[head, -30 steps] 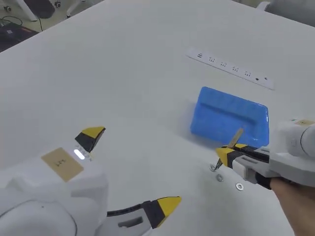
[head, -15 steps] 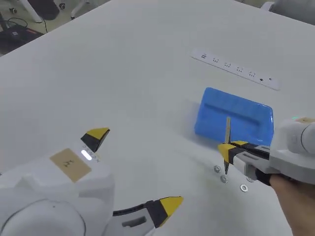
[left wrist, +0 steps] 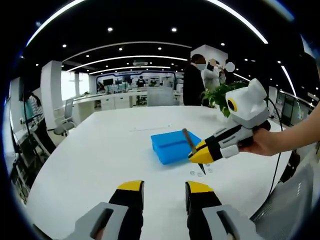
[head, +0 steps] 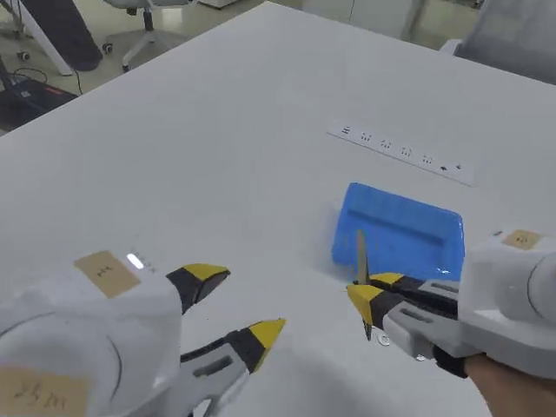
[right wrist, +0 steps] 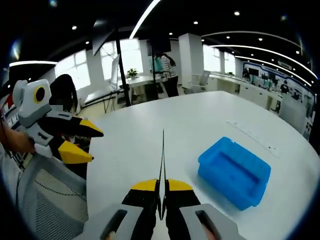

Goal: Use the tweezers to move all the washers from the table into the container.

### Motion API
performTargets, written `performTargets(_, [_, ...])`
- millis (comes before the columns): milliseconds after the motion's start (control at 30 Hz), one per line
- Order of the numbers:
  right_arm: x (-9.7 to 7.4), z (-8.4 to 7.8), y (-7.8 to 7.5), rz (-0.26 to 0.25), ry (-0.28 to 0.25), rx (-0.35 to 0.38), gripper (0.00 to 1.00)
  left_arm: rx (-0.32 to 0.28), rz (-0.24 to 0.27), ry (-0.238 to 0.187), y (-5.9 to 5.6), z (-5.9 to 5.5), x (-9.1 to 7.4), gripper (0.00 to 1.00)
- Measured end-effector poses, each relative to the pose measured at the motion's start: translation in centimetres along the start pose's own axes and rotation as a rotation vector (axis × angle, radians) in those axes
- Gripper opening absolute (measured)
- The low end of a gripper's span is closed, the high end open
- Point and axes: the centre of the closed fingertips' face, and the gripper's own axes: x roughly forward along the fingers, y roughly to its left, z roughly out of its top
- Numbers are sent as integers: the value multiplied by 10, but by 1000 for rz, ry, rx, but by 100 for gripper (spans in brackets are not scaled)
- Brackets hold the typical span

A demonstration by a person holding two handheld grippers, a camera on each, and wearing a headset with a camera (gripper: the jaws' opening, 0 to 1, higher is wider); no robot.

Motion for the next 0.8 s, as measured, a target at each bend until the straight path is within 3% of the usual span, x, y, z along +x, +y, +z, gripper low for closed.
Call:
performTargets(100, [-8, 9, 23, 33, -21, -26, 1, 20, 10, 9, 3, 6, 4, 10])
performTargets(200, [-15, 17, 41, 57, -38, -52, 2, 32, 13, 2, 2, 14, 6, 0])
performTargets(333, [-23, 23, 60, 76, -41, -107, 2, 78, 27, -40, 1, 29, 6, 0])
performTargets(600, [-29, 27, 74, 88, -47, -144, 2, 82, -47, -110, -25, 57, 8, 0])
performTargets(800, [-31, 29, 73, 82, -52, -158, 2, 98, -96, -125, -38, 63, 7, 0])
